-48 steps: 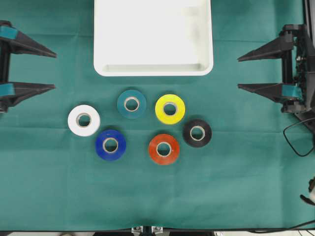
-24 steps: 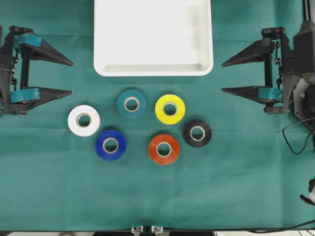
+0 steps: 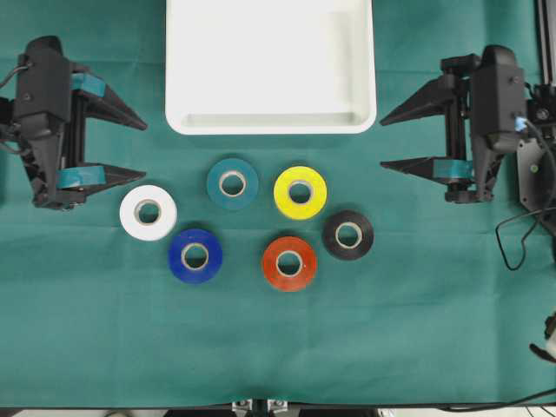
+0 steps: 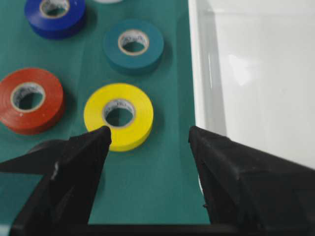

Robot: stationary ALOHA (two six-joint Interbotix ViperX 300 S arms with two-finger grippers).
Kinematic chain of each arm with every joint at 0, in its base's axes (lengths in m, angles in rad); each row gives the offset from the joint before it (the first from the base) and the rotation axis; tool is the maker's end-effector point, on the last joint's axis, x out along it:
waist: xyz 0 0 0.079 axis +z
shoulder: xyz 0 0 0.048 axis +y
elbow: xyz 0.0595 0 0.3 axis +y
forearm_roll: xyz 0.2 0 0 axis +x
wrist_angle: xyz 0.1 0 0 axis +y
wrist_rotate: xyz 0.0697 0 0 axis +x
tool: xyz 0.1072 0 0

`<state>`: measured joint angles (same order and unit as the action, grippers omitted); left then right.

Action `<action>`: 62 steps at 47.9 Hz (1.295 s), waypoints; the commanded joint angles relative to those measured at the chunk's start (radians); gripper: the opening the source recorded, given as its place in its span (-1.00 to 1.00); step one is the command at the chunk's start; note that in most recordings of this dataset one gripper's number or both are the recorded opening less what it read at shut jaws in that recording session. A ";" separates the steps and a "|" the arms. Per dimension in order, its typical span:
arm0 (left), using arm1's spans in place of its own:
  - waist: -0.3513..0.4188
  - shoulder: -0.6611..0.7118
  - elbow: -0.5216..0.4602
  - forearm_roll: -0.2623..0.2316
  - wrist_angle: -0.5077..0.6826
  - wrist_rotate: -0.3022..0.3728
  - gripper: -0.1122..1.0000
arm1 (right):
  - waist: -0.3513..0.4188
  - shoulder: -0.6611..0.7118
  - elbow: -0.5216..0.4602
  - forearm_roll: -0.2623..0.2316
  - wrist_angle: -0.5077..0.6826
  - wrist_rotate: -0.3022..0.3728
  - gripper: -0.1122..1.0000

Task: Put the tape alternately from left to right into the white case.
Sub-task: 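Raise both grippers from rest and move them over the tape rolls, then move the right gripper to the black tape roll and grasp it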

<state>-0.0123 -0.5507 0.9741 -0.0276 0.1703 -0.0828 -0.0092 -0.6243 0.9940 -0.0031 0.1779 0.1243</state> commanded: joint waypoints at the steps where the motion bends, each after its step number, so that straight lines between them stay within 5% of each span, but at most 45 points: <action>1: -0.003 0.026 -0.038 -0.002 -0.002 0.002 0.19 | -0.002 0.018 -0.034 0.000 0.002 0.002 0.55; 30: -0.008 0.141 -0.114 -0.002 0.089 0.003 0.19 | -0.002 0.183 -0.118 0.002 0.031 0.002 0.55; 62: -0.008 0.140 -0.106 -0.002 0.091 0.002 0.19 | 0.020 0.190 -0.118 0.003 0.038 0.014 0.54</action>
<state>-0.0169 -0.4050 0.8836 -0.0276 0.2638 -0.0813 -0.0046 -0.4280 0.8943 -0.0031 0.2178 0.1319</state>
